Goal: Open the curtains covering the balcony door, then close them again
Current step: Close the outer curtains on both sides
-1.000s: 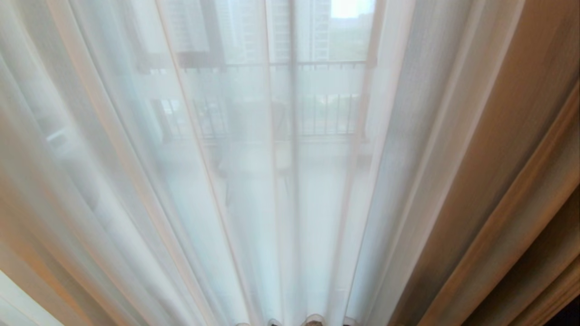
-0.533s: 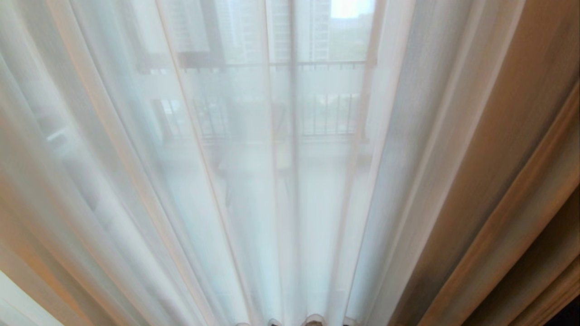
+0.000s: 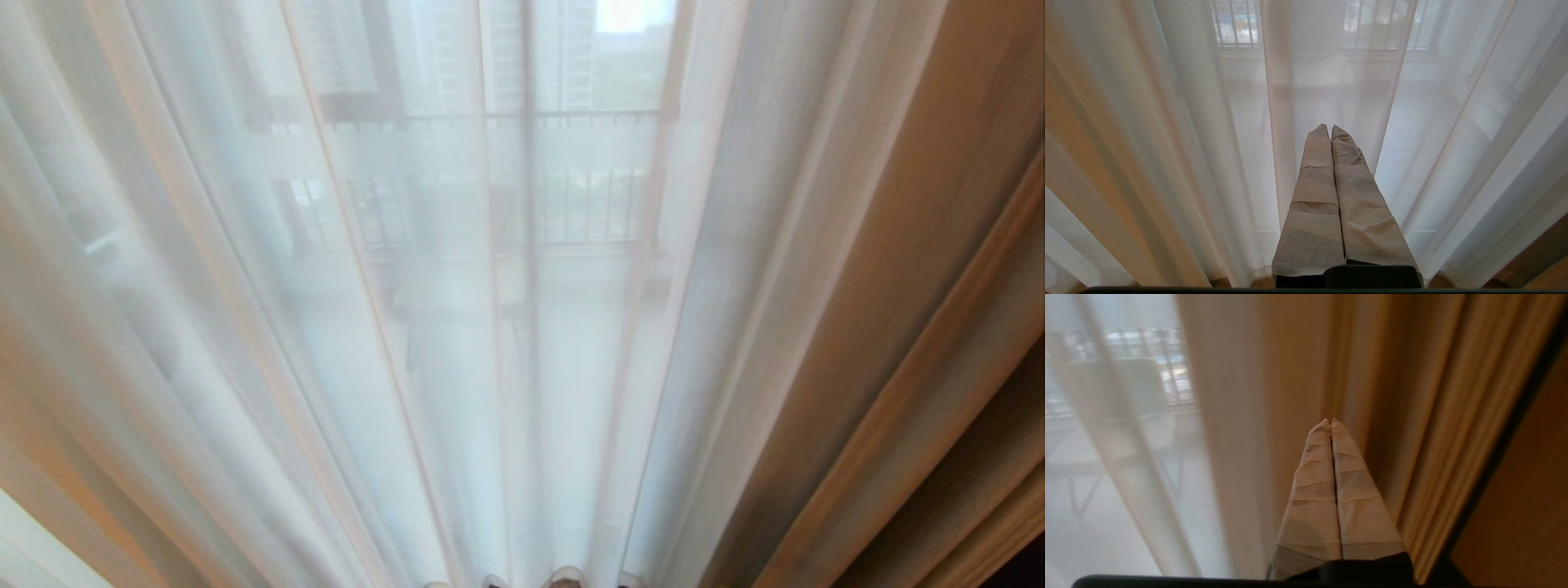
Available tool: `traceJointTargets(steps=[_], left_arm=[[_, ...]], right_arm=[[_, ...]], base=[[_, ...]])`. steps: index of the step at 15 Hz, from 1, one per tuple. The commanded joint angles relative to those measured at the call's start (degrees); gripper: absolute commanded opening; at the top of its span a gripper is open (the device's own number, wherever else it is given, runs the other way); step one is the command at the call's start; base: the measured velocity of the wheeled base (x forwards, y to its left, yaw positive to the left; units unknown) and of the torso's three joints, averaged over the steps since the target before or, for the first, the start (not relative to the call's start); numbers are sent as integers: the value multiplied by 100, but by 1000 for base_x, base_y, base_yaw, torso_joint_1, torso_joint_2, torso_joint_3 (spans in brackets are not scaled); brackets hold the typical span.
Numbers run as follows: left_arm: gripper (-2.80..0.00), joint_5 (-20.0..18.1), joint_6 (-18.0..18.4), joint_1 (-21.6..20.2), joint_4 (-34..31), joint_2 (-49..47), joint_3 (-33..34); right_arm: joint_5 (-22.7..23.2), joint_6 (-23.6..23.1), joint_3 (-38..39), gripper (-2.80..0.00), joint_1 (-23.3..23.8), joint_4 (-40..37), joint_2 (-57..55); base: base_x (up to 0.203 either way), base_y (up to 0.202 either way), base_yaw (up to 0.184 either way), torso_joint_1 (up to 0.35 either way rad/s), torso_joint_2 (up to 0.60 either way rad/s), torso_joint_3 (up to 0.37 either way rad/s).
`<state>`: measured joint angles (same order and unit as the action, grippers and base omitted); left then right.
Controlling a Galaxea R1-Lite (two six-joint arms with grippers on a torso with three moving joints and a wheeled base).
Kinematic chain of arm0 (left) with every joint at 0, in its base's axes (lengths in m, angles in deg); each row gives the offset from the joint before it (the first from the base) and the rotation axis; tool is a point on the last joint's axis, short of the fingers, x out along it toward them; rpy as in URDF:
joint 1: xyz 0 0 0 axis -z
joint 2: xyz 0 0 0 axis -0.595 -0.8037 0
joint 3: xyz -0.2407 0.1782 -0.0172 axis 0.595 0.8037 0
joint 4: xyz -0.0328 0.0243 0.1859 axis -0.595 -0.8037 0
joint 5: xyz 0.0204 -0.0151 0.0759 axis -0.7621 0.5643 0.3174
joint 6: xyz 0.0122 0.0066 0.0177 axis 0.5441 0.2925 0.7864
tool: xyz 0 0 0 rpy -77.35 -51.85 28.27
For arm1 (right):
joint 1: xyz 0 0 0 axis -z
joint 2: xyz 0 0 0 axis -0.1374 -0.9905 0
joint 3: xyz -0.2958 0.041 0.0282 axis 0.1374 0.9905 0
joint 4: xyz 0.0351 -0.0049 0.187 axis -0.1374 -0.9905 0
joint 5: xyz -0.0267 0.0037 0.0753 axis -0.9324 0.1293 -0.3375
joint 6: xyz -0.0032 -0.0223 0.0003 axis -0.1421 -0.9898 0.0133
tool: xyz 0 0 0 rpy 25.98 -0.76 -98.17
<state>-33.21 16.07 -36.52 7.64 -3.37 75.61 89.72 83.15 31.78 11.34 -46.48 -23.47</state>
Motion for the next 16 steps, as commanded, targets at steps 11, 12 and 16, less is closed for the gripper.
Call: traceJointTargets(steps=[11,12,16], left_arm=[[-280,2,-9,0,0,7,1],[-280,2,-9,0,4,7,1],[-280,2,-9,0,4,7,1]], right_arm=[[26,538,-2057,0,1264,1420,-3607],[31,567,-2210,0,1271,1546,-3798],[59,833,-2592,0,1264,1883,-4338]], base=[[0,0,0,0,0,0],[0,0,0,0,0,0],[0,0,0,0,0,0]])
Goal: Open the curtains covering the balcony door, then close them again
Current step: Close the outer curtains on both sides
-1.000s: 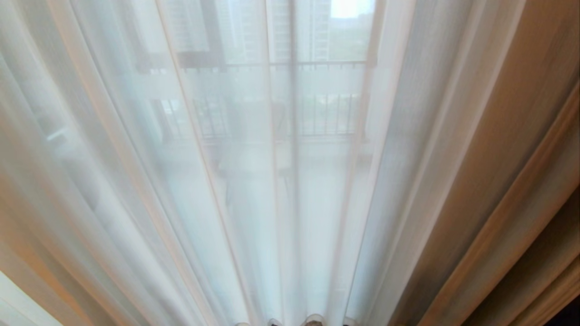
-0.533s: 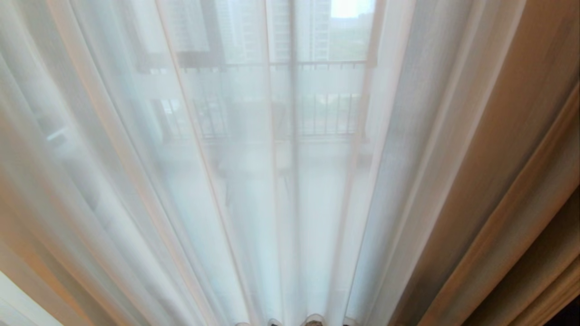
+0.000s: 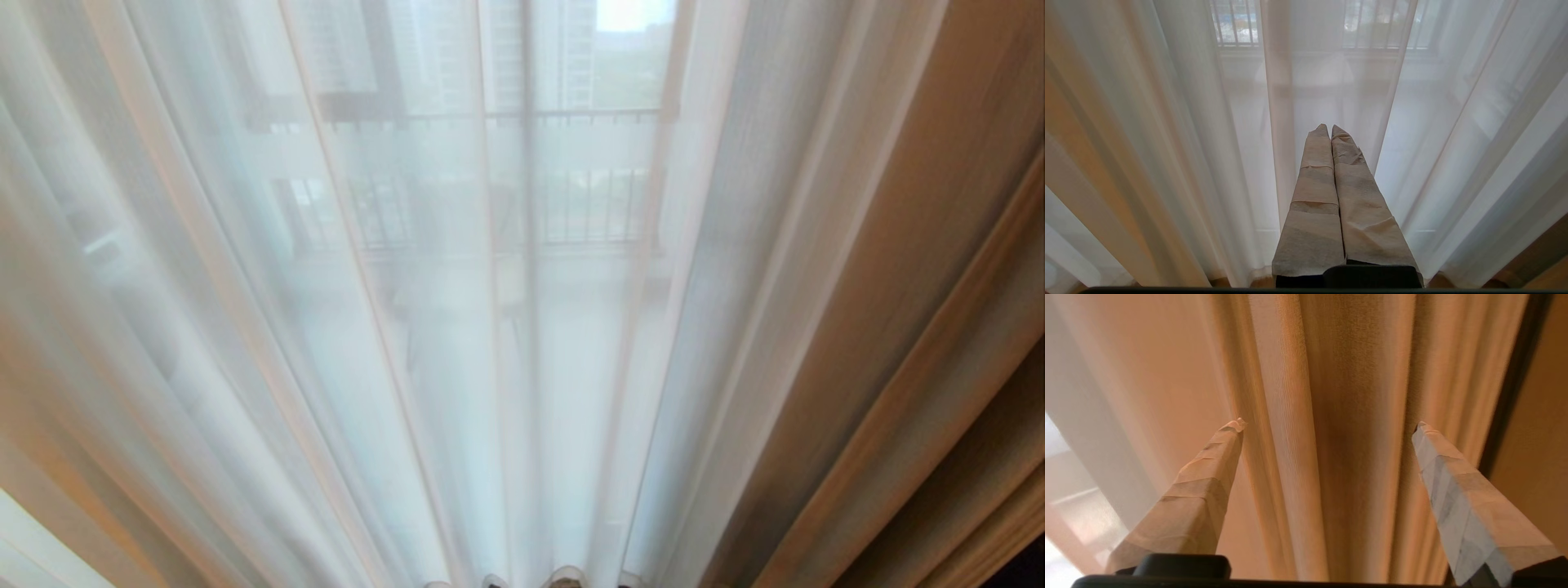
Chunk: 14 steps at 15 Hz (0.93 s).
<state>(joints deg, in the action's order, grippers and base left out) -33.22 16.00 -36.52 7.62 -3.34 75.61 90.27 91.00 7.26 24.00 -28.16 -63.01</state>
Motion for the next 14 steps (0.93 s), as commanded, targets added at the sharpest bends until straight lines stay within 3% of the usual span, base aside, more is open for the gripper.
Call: traceJointTargets(steps=[1,6,14], left_arm=[[-280,3,-2,0,4,5,1],[-280,3,-2,0,7,5,1],[-280,3,-2,0,6,5,1]], right_arm=[[4,60,-219,0,-6,120,-506],[15,396,-1011,0,-186,681,-1376],[331,565,-2332,0,-268,719,-2497]], base=[[0,0,0,0,0,0],[0,0,0,0,0,0],[0,0,0,0,0,0]])
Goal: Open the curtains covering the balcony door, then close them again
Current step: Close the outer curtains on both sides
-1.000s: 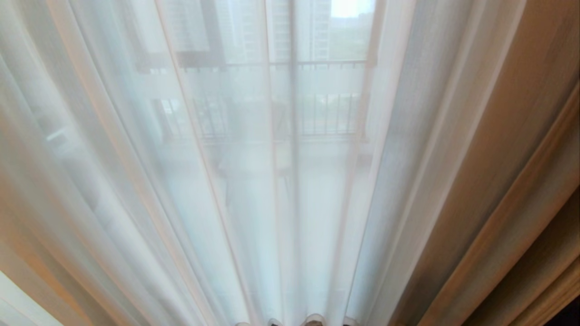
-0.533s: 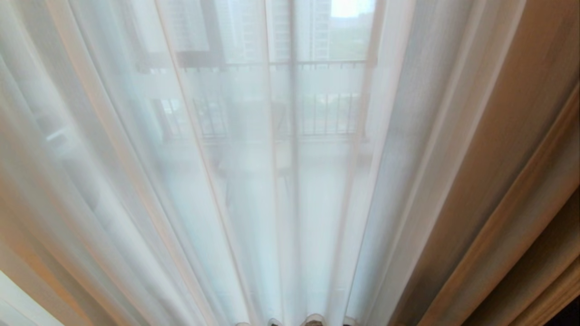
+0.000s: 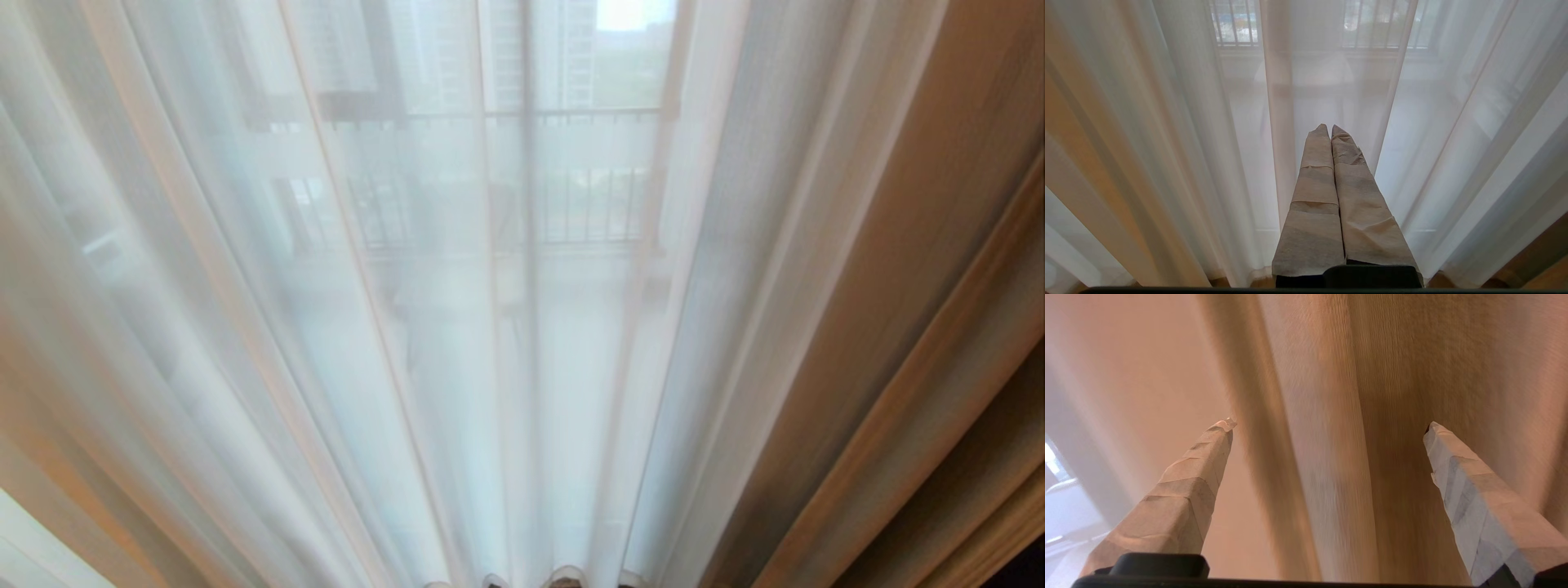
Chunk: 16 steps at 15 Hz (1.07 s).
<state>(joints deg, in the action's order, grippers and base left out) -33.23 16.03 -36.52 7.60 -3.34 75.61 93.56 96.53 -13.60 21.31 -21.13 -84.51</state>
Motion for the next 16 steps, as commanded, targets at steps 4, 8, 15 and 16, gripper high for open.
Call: traceJointTargets(steps=[4,8,15,16], left_arm=[[-280,4,-5,0,7,5,1],[-280,4,-5,0,2,5,1],[-280,9,-5,0,3,5,1],[-280,4,-5,0,8,5,1]], right_arm=[[2,22,-837,0,6,8,-841],[11,17,-1201,0,1,13,-1214],[222,154,-1344,-280,6,463,-1460],[222,154,-1344,-280,-3,470,-1484]], base=[[0,0,0,0,0,0],[0,0,0,0,0,0],[0,0,0,0,0,0],[0,0,0,0,0,0]])
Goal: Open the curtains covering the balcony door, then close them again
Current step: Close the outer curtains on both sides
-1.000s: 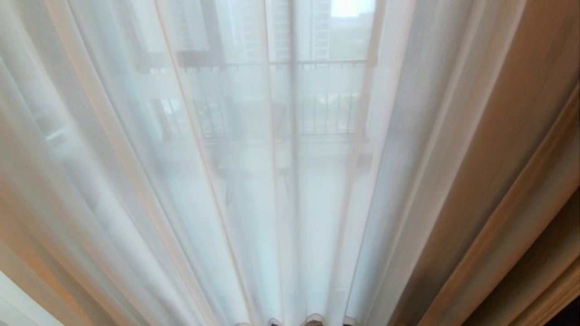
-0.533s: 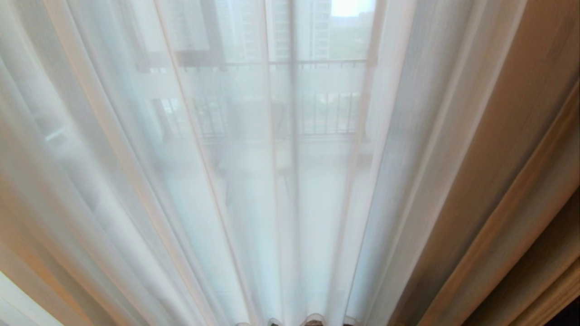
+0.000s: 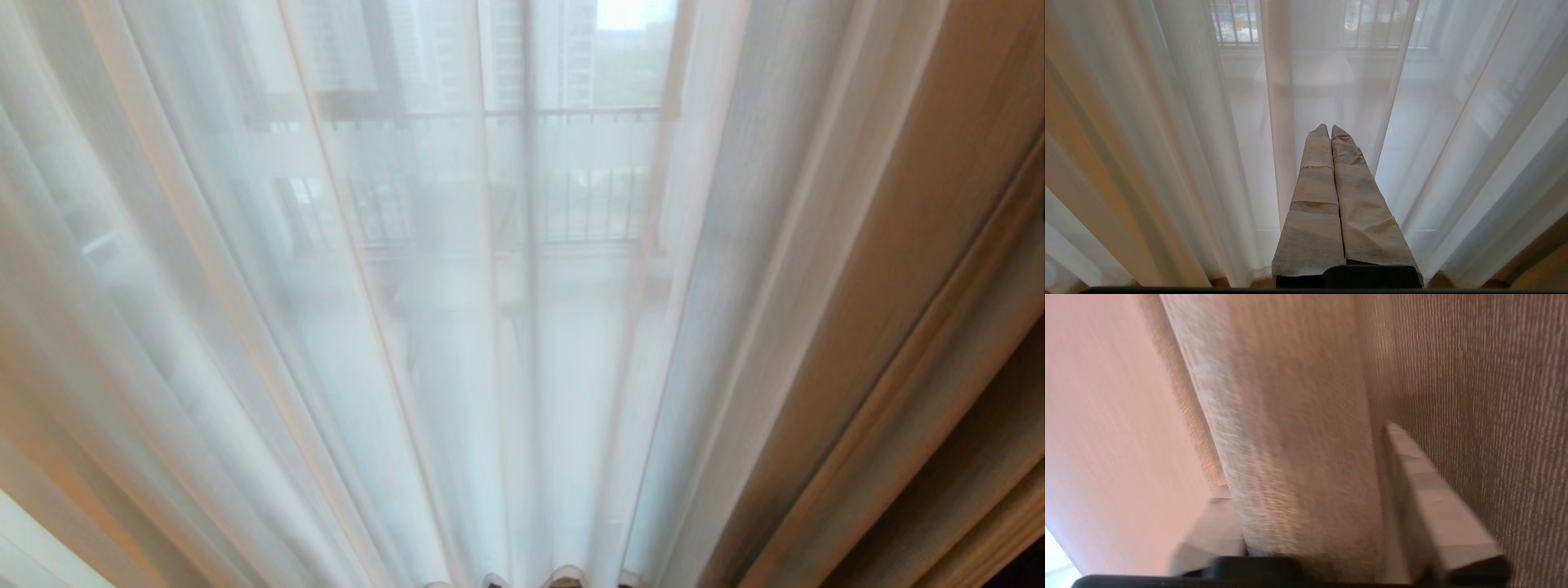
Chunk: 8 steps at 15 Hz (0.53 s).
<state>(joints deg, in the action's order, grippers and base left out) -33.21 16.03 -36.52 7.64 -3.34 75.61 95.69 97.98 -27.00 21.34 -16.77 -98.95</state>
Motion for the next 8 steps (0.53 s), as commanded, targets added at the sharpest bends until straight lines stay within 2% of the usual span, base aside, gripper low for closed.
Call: traceJointTargets(steps=[1,8], left_arm=[[-280,2,-5,0,4,5,1],[-280,10,-5,0,-3,5,1]], right_arm=[[9,9,-31,-280,-5,29,-42],[26,10,-1,-280,-14,20,179]], base=[[0,0,0,0,0,0],[0,0,0,0,0,0]])
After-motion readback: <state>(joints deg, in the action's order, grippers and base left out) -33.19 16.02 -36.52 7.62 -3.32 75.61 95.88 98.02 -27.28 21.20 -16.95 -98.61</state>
